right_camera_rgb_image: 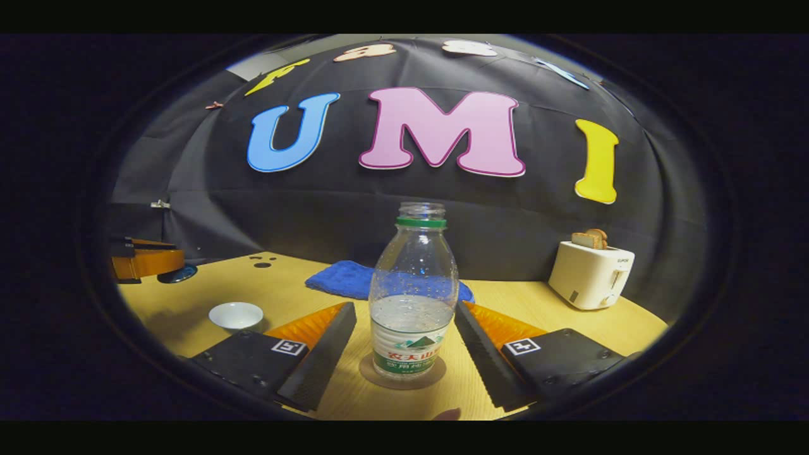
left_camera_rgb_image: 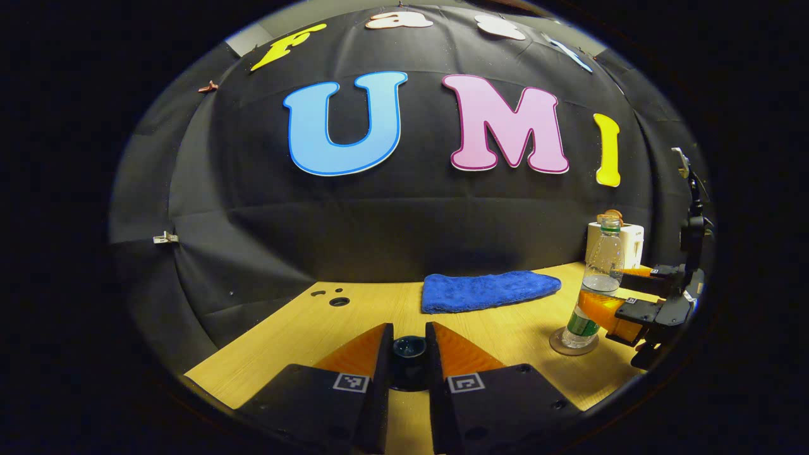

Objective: Open the teacup lid with one hand, grasp the water bottle and pour water into the teacup with the other hand; after pouring, place the water bottle on the coaster and then close the teacup lid.

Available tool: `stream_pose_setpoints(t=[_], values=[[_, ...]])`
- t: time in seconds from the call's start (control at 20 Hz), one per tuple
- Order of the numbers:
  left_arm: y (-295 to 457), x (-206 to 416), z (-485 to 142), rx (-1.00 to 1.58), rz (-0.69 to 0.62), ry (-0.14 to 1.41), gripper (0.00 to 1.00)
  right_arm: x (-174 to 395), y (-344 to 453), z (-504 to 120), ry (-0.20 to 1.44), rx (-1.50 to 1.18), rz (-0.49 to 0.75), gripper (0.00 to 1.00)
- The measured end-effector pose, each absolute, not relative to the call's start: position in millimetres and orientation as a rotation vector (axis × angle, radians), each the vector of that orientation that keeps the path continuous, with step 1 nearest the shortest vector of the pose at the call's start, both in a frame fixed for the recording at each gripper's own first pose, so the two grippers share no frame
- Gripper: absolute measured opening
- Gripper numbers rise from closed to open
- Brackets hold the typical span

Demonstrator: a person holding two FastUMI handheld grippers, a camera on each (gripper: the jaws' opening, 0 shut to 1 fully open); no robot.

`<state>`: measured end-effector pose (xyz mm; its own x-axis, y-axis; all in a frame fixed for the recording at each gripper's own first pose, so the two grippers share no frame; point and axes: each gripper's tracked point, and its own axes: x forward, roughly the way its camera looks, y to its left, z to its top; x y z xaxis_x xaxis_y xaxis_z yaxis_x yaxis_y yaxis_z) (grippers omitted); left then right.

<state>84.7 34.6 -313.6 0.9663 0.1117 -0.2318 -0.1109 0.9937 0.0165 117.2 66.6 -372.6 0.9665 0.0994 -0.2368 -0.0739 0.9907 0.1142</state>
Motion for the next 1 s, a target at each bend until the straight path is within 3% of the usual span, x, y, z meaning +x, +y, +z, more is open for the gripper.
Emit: stream_pose_setpoints(t=[0.15,0.2,0.25,0.3,0.4,0.55,0.6,1.0], values=[[37,84,-313,0.005,0.113,0.235,0.30,121,65,-380,0.263,0.083,0.079,0.96],[38,84,-315,0.006,0.113,0.235,0.30,122,67,-377,0.260,0.092,0.084,0.77],[40,85,-314,0.008,0.114,0.234,0.34,121,69,-377,0.260,0.099,0.093,0.81],[41,84,-314,0.011,0.115,0.233,0.30,120,71,-372,0.255,0.094,0.104,0.78],[44,85,-314,0.015,0.117,0.231,0.34,122,67,-359,0.223,0.024,0.095,0.76],[49,83,-310,0.005,0.122,0.227,0.35,127,65,-346,0.195,-0.208,0.088,0.72],[52,82,-310,0.003,0.124,0.225,0.30,130,66,-344,0.193,-0.297,0.092,0.76],[74,73,-301,0.003,0.152,0.209,0.30,139,107,-351,0.147,-0.766,0.218,0.76]])
